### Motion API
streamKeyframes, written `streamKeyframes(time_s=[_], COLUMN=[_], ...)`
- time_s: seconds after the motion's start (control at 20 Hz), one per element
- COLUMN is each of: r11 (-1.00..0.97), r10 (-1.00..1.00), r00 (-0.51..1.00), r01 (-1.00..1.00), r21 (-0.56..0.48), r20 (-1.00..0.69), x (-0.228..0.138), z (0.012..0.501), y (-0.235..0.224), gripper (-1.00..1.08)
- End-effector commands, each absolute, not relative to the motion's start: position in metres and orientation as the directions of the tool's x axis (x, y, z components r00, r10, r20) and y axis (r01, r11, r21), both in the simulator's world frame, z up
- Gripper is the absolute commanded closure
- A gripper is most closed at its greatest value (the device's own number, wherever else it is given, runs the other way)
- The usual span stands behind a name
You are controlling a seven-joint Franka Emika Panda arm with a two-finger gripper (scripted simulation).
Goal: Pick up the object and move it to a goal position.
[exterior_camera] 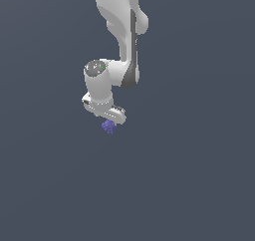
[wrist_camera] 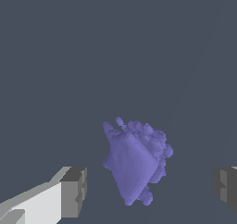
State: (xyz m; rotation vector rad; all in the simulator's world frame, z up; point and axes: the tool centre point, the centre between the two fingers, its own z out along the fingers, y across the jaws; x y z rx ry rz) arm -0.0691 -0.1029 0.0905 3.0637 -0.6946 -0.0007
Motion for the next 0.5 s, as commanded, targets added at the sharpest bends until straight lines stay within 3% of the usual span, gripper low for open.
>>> streamKeyframes(time_s=[0.0,0.45], r11=[-0.902,-0.899], r10=[-0.432,-0.437], r00=[0.902,0.899], r01=[-0.432,-0.437], r21=[0.0,0.0], r20=[-0.001,0.0], x=[-0.07,-0.071], z=[0.086,0.048], y=[-0.103,-0.103], gripper=[-0.92,-0.92])
